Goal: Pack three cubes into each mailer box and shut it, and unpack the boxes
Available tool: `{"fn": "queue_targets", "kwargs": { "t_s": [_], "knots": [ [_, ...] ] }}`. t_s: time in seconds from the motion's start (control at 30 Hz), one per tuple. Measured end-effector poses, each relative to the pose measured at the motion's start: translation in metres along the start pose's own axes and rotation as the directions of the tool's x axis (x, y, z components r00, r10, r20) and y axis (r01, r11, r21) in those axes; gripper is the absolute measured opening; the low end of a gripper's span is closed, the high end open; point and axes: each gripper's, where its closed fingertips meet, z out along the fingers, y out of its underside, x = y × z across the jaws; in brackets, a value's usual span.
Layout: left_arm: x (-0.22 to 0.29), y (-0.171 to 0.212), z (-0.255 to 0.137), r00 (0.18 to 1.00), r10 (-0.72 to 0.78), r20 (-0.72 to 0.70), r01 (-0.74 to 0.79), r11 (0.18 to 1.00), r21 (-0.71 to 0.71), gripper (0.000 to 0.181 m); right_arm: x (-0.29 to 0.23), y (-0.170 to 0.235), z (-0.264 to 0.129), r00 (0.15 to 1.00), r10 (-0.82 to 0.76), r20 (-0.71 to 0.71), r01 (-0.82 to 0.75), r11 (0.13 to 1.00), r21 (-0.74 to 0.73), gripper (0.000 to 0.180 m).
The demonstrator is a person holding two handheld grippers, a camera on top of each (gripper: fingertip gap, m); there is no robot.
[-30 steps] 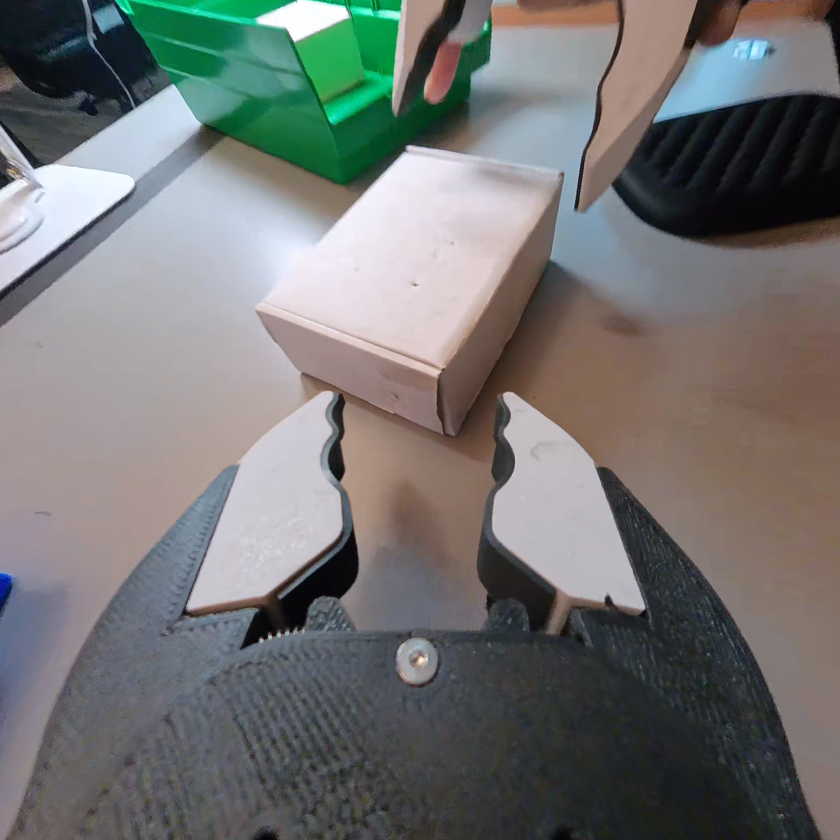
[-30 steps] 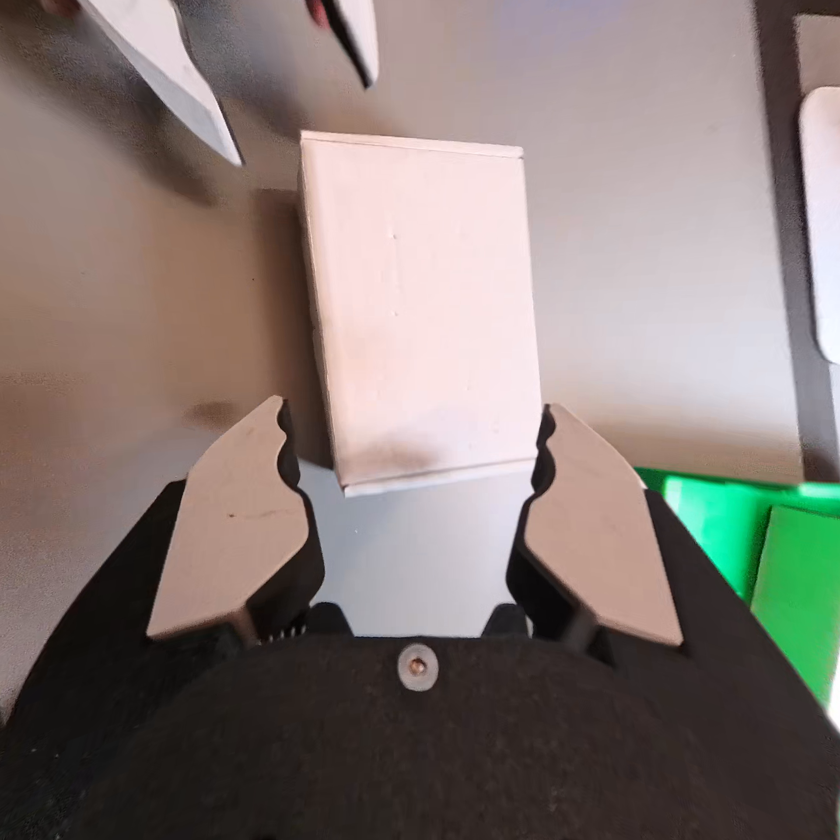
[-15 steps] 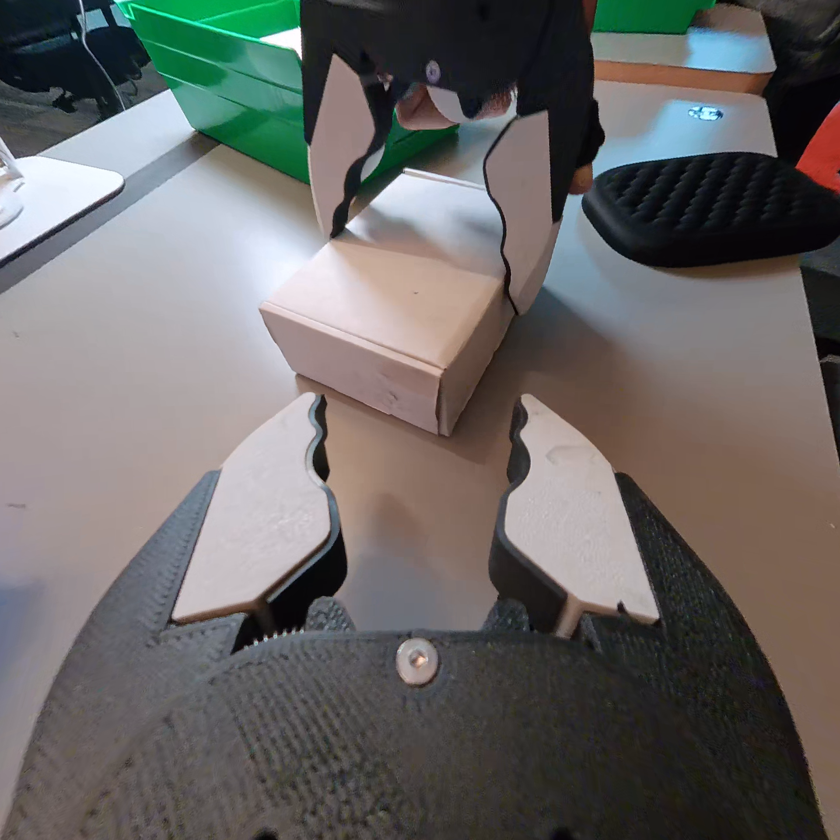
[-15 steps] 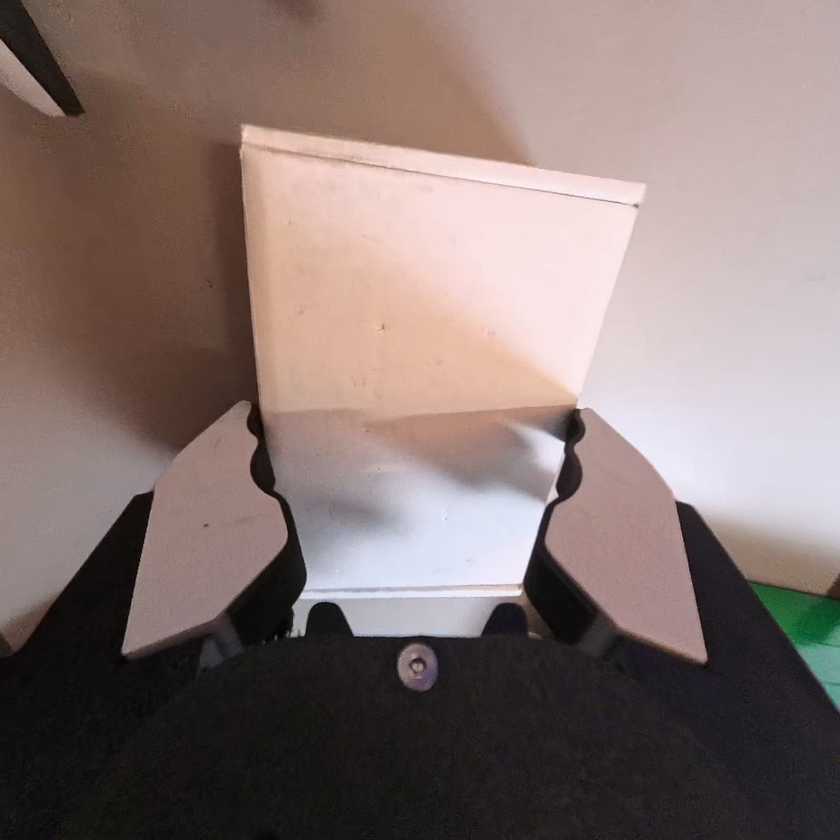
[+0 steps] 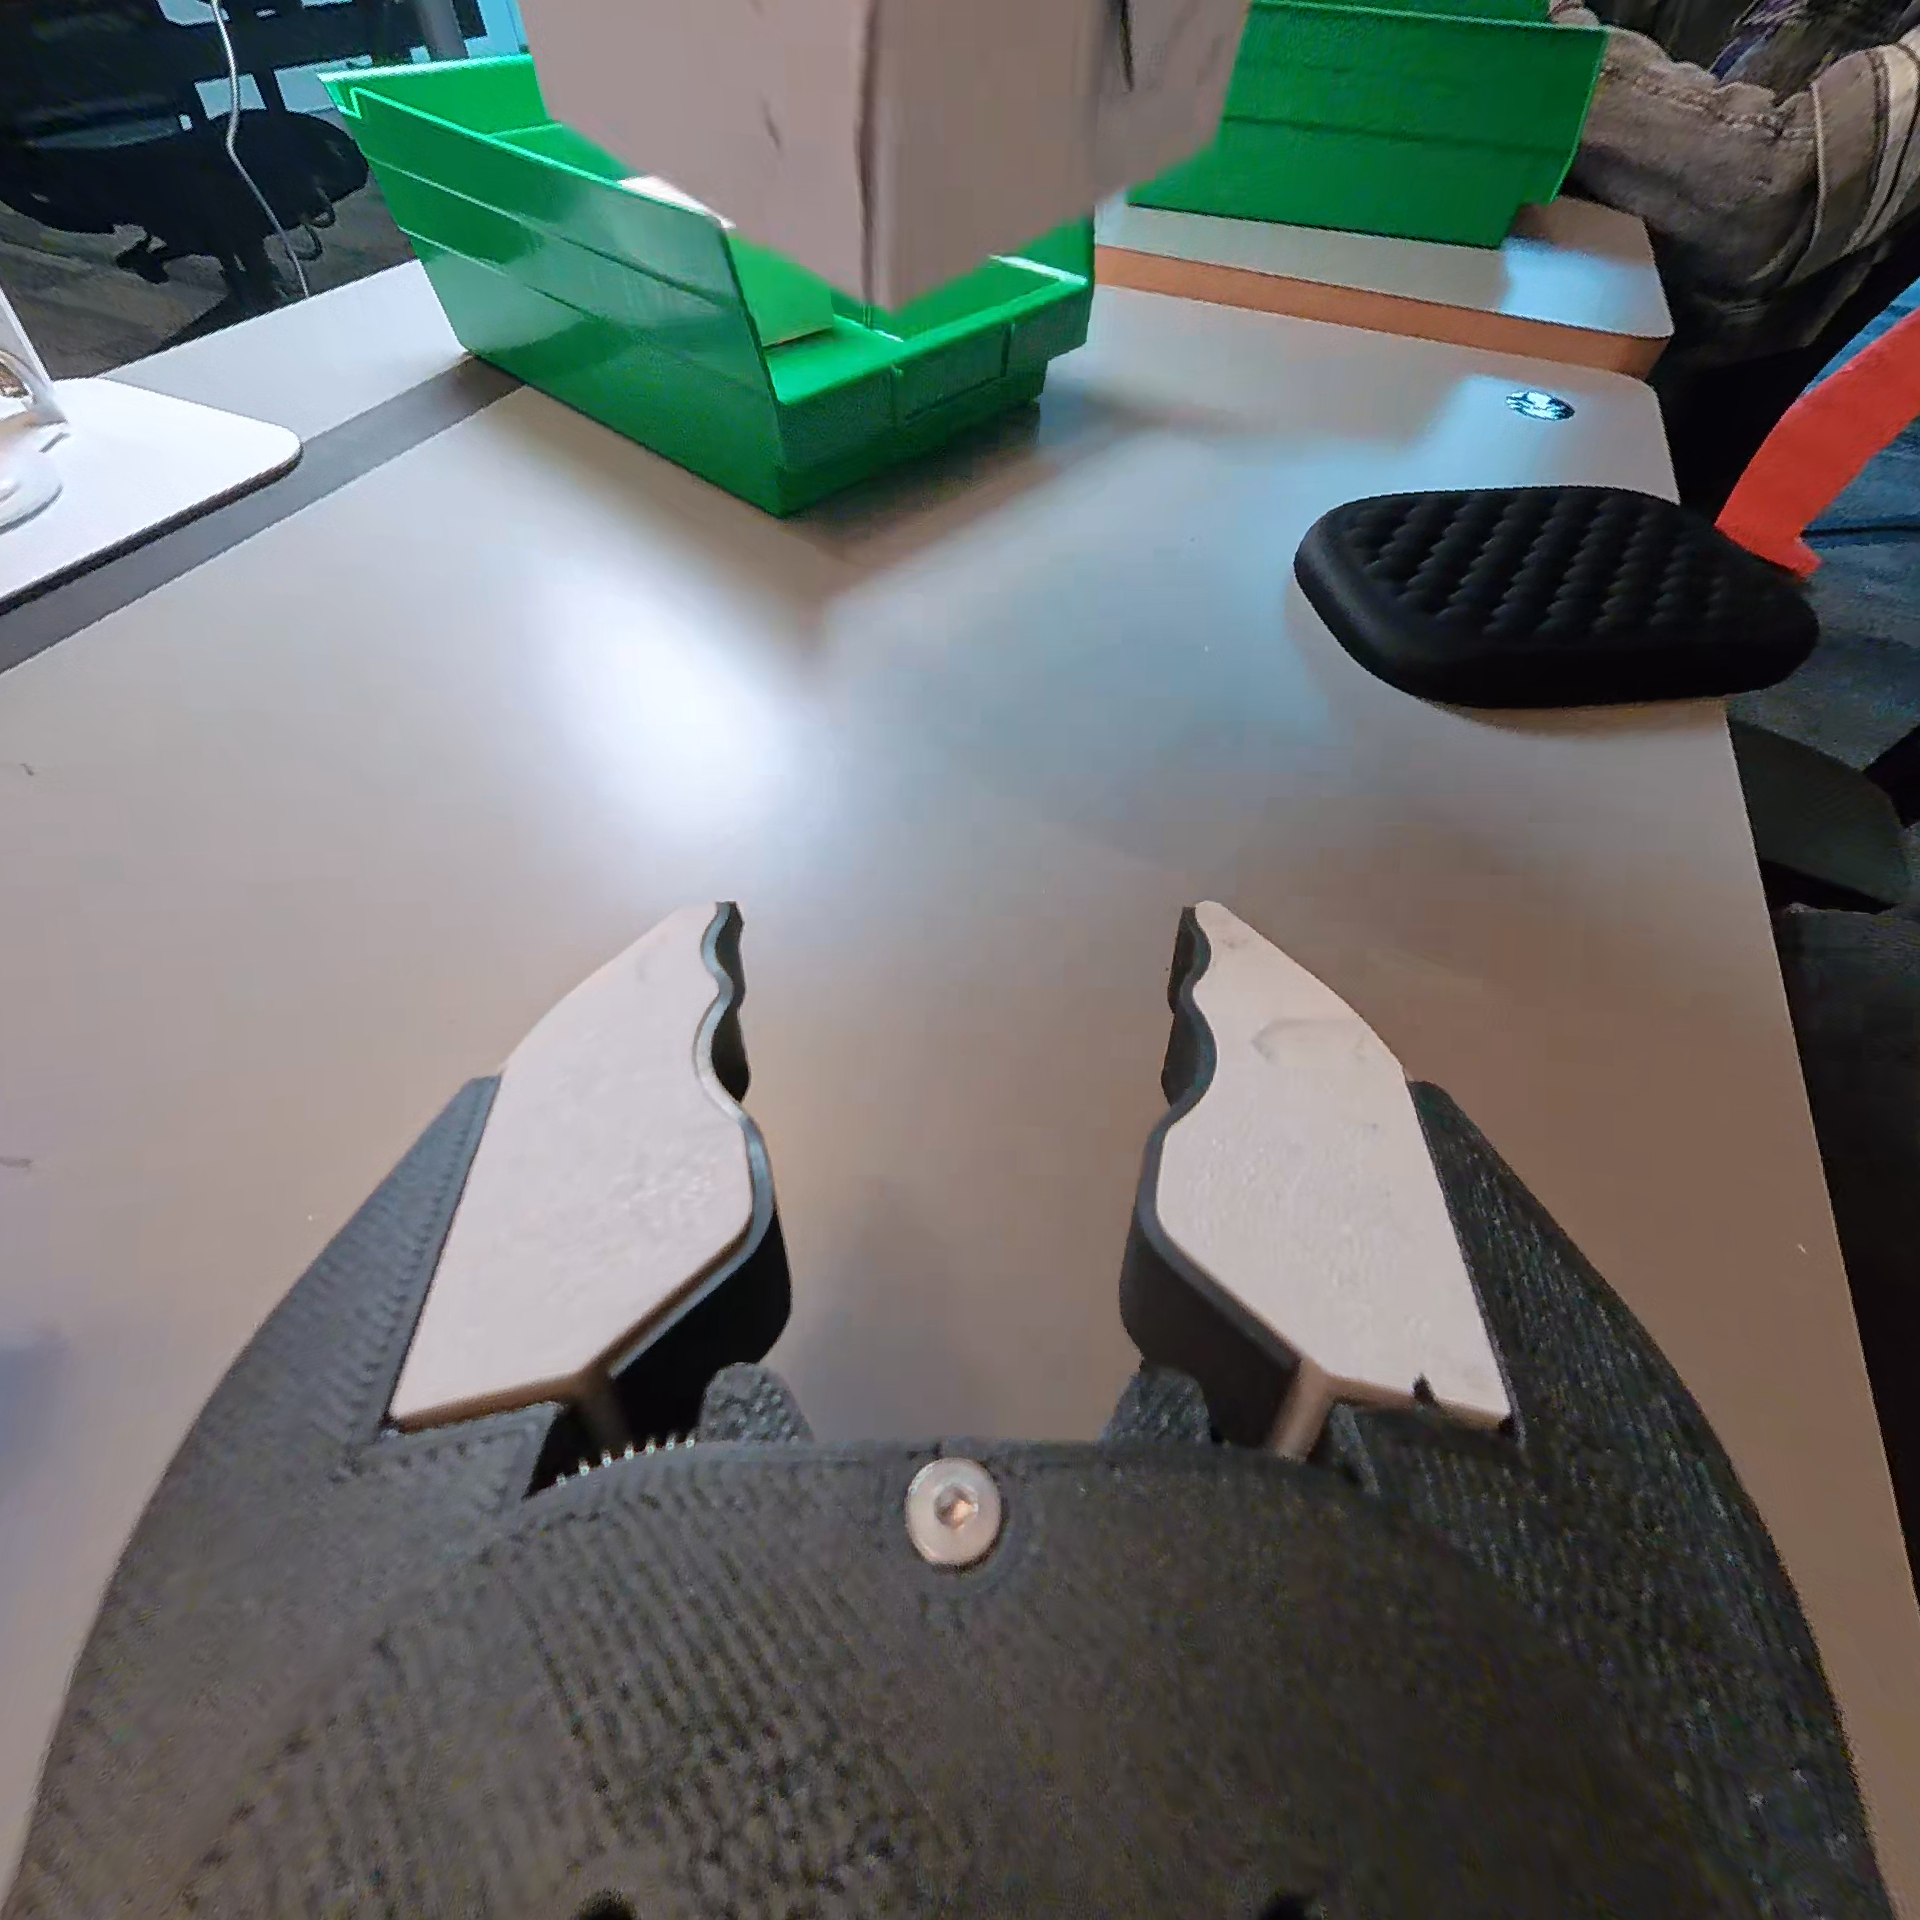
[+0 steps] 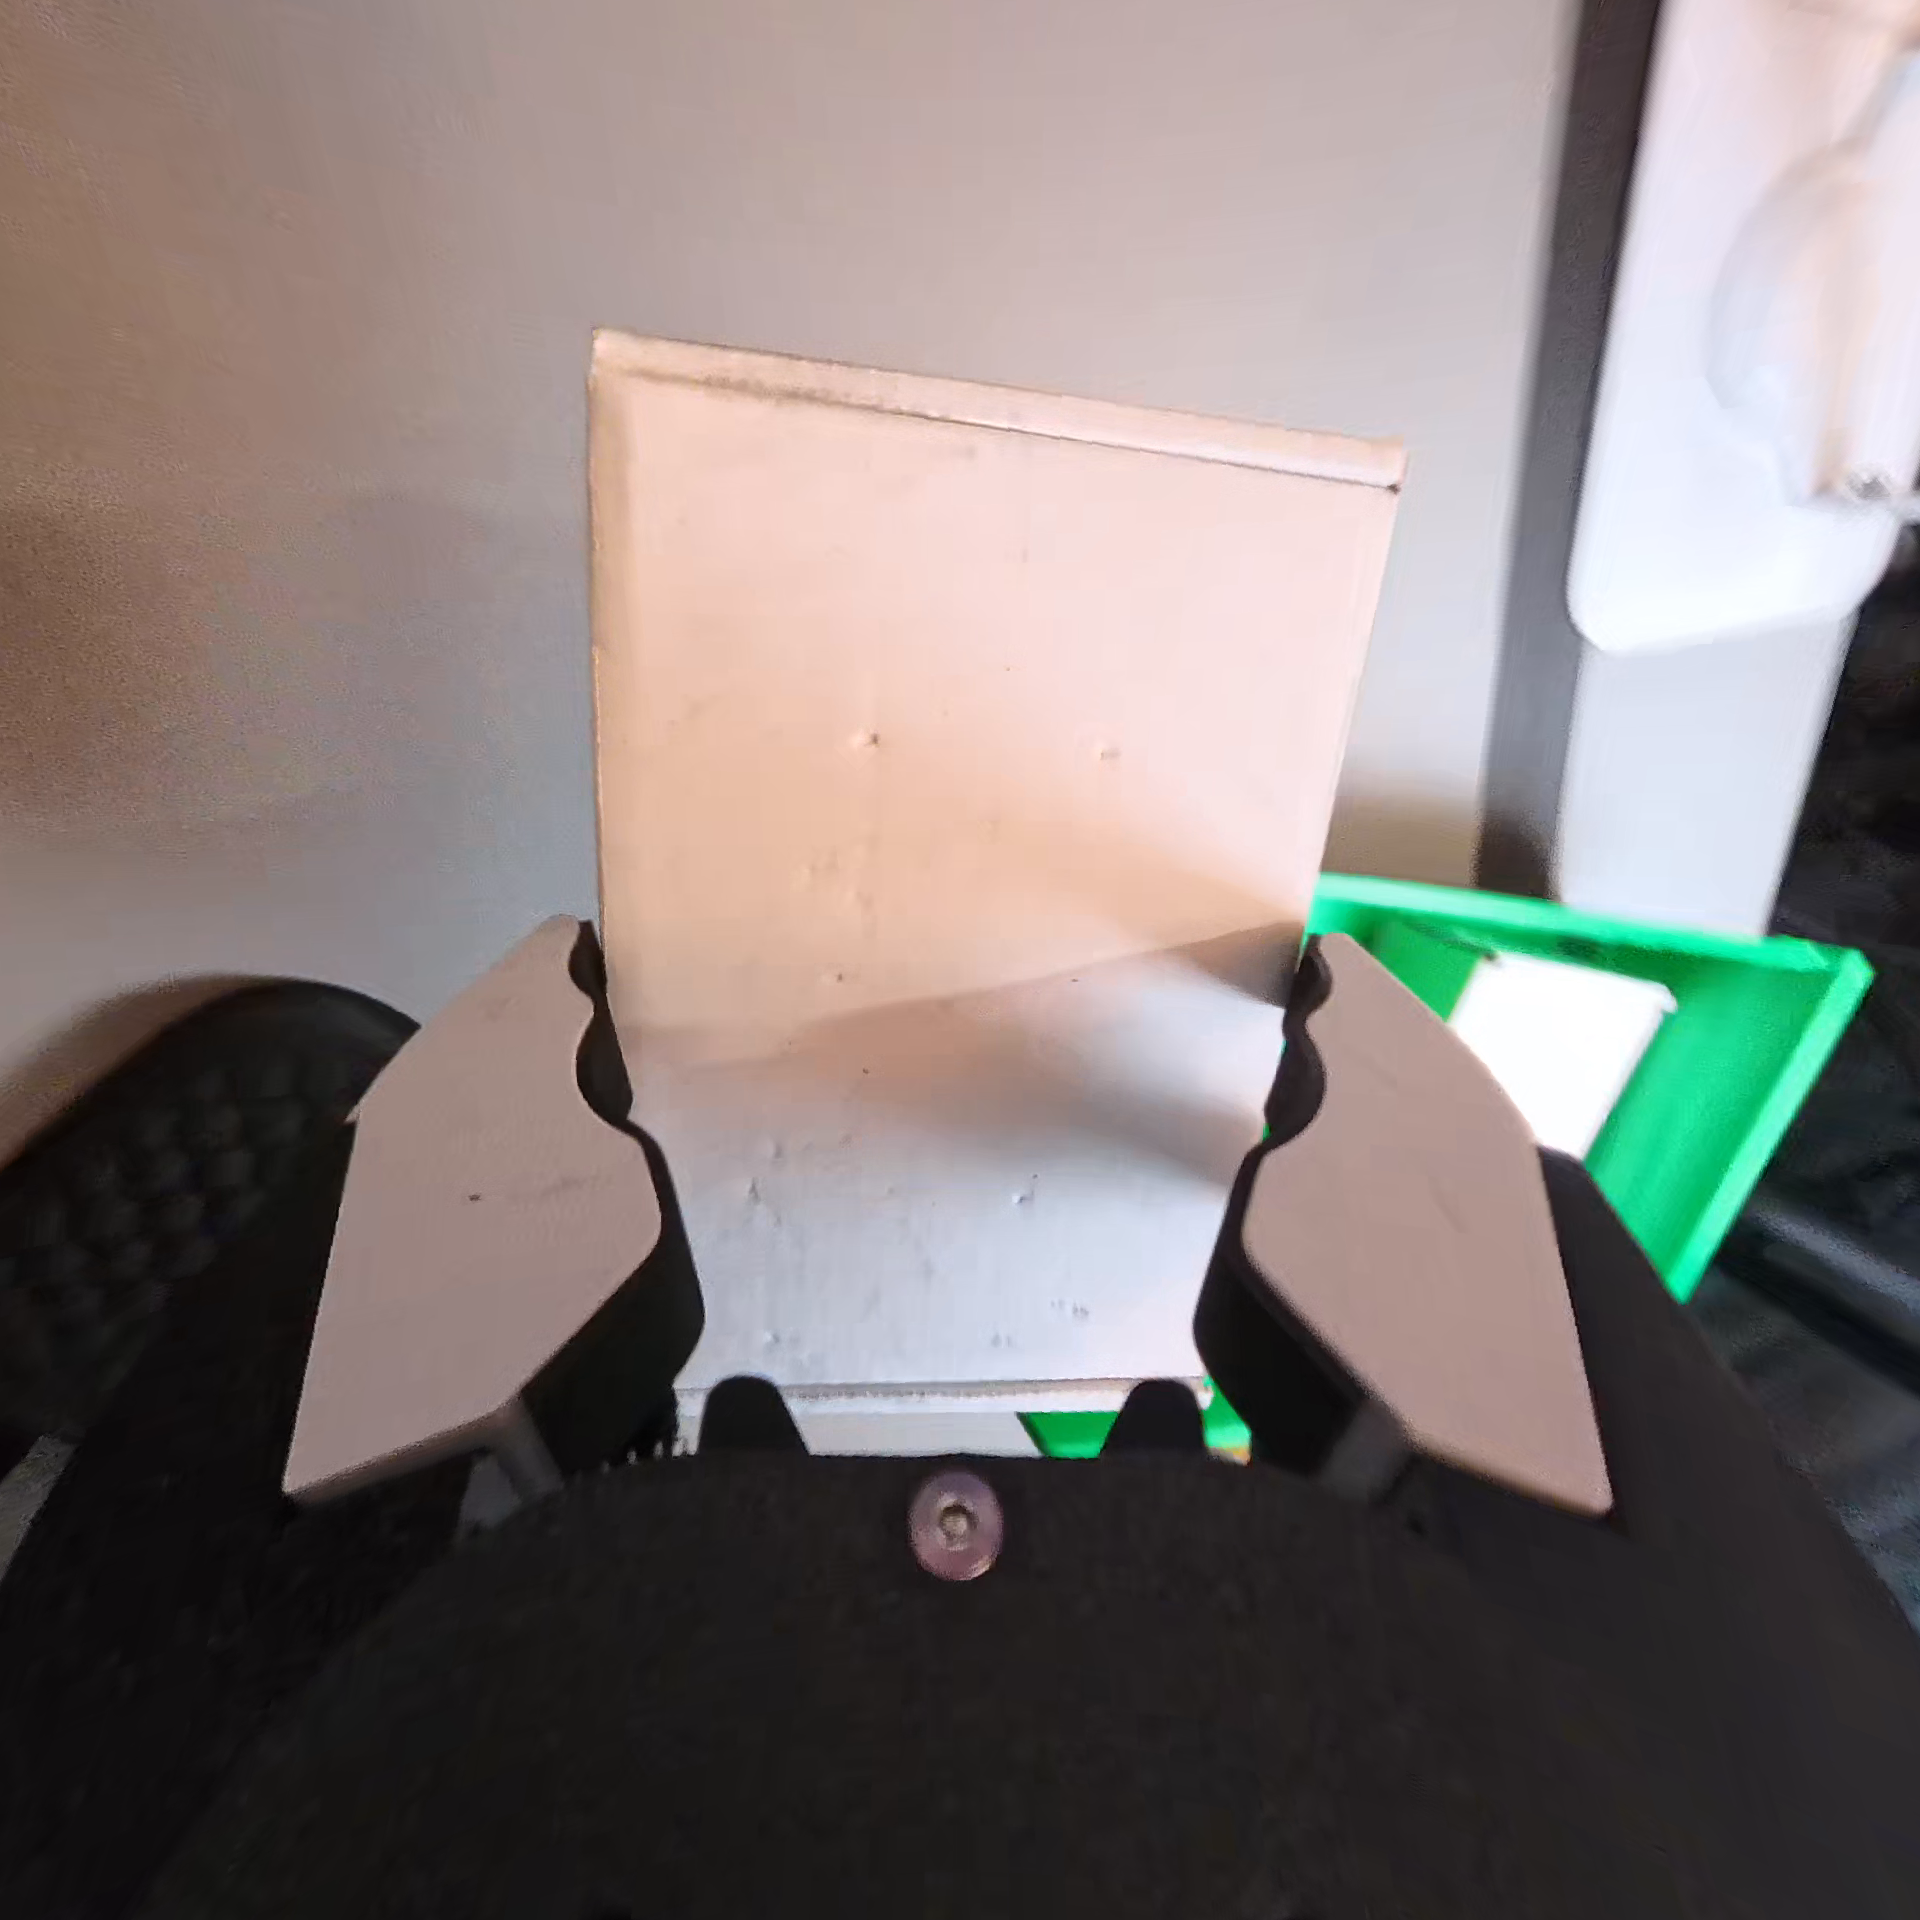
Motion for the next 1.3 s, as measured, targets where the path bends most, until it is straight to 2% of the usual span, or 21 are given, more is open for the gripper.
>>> {"fn": "queue_targets", "kwargs": {
  "t_s": [0.17,0.33,0.43,0.7,0.9,1.0,1.07,1.2,1.3],
  "knots": [
    [-0.001,-0.003,0.0,1.0,0.012,0.023,-0.012,1.0,0.013,0.079,0.067,0.061,-0.016,0.986,0.125,-0.107,-0.133,0.989,-0.069,0.122],
    [0.001,-0.012,-0.002,0.999,0.024,0.049,-0.026,0.998,0.052,0.078,0.097,0.121,0.017,0.974,0.193,-0.116,-0.211,0.961,-0.177,0.122],
    [0.004,-0.014,0.0,0.998,0.033,0.049,-0.035,0.998,0.056,0.078,0.105,0.138,0.045,0.97,0.23,-0.083,-0.242,0.954,-0.18,0.122],
    [0.001,-0.006,0.004,0.999,0.015,0.037,-0.016,1.0,0.027,0.078,0.116,0.145,0.105,0.985,0.174,-0.009,-0.173,0.965,-0.199,0.122],
    [-0.005,-0.006,0.003,0.998,0.015,0.056,-0.016,1.0,0.027,0.078,0.123,0.155,0.116,0.992,0.123,-0.036,-0.128,0.956,-0.266,0.117],
    [-0.009,-0.006,0.0,0.997,0.013,0.071,-0.015,1.0,0.026,0.078,0.13,0.145,0.1,0.984,0.143,-0.107,-0.162,0.967,-0.196,0.114],
    [-0.015,-0.007,-0.004,0.995,0.019,0.097,-0.021,1.0,0.021,0.078,0.128,0.128,0.085,0.976,0.166,-0.139,-0.178,0.981,-0.076,0.1],
    [-0.041,-0.017,-0.025,0.986,0.007,0.166,-0.012,0.999,0.031,0.08,0.098,0.102,0.059,0.974,0.18,-0.14,-0.167,0.981,0.102,0.079],
    [-0.079,-0.02,-0.054,0.964,-0.015,0.264,0.017,1.0,-0.006,0.082,0.065,0.101,0.06,0.979,0.159,-0.129,-0.143,0.982,0.125,0.069]
  ]
}}
